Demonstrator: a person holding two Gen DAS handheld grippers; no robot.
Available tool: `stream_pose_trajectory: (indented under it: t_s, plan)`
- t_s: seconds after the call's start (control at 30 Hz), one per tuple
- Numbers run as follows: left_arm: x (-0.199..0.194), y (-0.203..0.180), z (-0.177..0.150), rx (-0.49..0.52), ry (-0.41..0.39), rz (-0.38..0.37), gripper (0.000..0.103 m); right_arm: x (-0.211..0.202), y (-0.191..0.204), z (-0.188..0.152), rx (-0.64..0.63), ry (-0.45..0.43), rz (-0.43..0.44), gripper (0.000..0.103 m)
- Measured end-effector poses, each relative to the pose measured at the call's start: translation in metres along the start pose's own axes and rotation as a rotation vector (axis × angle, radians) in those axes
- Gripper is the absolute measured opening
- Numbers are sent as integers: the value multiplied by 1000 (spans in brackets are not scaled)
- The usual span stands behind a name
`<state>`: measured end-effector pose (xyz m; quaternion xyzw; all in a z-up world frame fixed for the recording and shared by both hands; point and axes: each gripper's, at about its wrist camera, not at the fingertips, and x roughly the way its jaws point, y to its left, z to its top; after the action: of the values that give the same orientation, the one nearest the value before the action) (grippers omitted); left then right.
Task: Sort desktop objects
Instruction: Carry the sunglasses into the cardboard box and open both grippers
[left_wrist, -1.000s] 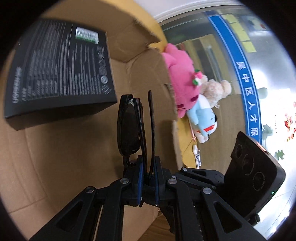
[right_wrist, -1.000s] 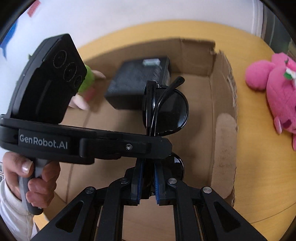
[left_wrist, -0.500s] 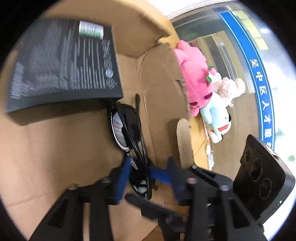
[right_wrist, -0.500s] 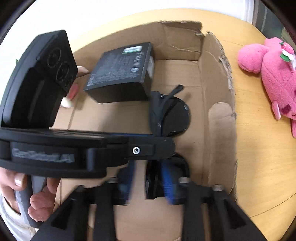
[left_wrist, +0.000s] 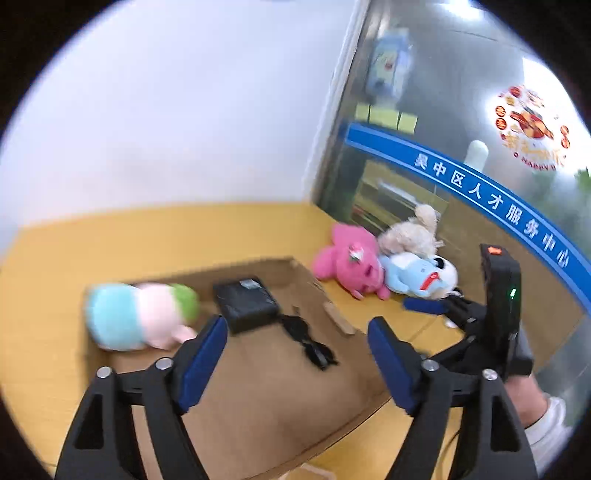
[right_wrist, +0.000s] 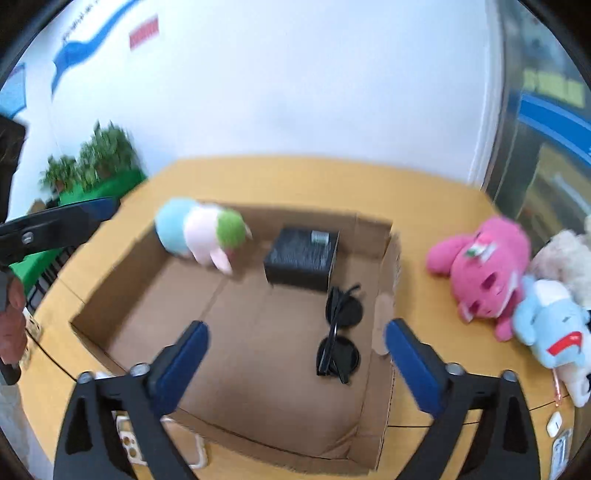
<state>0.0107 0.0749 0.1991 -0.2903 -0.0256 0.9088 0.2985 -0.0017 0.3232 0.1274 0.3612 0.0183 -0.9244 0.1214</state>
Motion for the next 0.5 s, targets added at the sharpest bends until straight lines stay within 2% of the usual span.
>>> stream_pose_trajectory:
  t_s: [0.07, 0.23, 0.33, 0.5]
  plan:
    - [-22, -1, -11, 15, -18, 60, 79, -22, 8, -10, 31, -64, 5, 103]
    - [-51, -3, -54, 10, -31, 206, 79, -37, 29, -39, 82, -91, 12, 103]
    - [-57, -2, -76, -18, -25, 224, 79, -33, 43, -62, 58, -66, 25, 103]
    - [-62, -5, -95, -69, -18, 232, 79, -46, 66, -81, -6, -78, 7, 103]
